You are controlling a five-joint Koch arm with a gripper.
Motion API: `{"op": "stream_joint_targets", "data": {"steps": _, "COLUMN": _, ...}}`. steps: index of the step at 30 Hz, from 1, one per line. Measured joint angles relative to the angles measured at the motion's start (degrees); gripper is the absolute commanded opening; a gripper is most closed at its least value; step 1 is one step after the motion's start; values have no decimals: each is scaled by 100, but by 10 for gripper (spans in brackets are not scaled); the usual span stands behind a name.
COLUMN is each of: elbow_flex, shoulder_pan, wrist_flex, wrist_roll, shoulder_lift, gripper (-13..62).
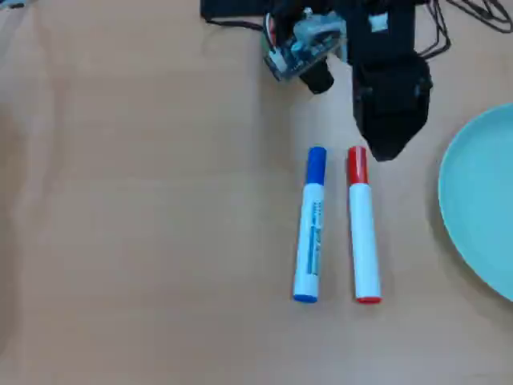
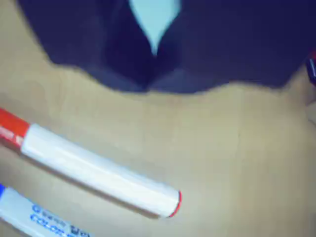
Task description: Pick up the red pen.
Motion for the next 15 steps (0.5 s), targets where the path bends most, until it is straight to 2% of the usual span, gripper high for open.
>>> {"op": "stream_joint_targets", "data": {"steps": 5, "elbow_flex": 149, "shoulder_pan": -589, "wrist_flex": 9, "wrist_roll": 18, "shoulder_lift": -9, "gripper": -78}}
{"op": "stream_joint_targets", "data": {"steps": 15, "elbow_flex": 255, "shoulder_pan": -598, "wrist_flex": 9, "wrist_roll": 97, "shoulder_lift": -18, "gripper": -79}}
